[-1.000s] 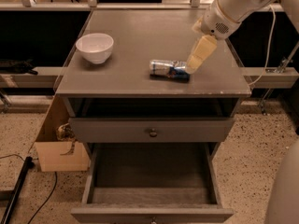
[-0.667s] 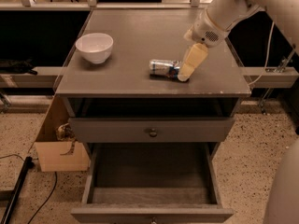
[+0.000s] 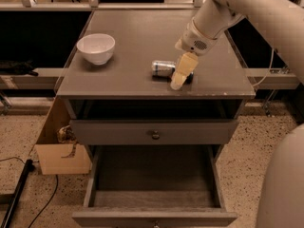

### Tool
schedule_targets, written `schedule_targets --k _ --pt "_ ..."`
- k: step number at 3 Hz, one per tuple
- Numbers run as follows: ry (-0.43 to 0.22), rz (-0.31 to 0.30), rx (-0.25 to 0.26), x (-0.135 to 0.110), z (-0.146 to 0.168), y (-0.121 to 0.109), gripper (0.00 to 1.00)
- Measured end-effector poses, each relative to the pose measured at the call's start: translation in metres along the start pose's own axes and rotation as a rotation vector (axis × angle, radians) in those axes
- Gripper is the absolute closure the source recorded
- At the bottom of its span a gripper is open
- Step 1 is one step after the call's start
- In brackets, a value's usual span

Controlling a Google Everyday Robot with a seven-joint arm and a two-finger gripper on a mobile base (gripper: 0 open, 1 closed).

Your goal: Place redbull can into middle drawer

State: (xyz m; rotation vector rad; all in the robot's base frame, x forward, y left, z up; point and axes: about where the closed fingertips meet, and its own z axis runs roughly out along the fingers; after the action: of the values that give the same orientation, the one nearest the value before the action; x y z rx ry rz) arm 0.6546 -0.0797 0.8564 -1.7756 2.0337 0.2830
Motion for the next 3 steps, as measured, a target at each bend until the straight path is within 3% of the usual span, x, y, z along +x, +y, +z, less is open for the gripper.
schedule_targets --k 3 --pt "0.000 0.000 0.000 0.0000 0.0001 0.0000 0.73"
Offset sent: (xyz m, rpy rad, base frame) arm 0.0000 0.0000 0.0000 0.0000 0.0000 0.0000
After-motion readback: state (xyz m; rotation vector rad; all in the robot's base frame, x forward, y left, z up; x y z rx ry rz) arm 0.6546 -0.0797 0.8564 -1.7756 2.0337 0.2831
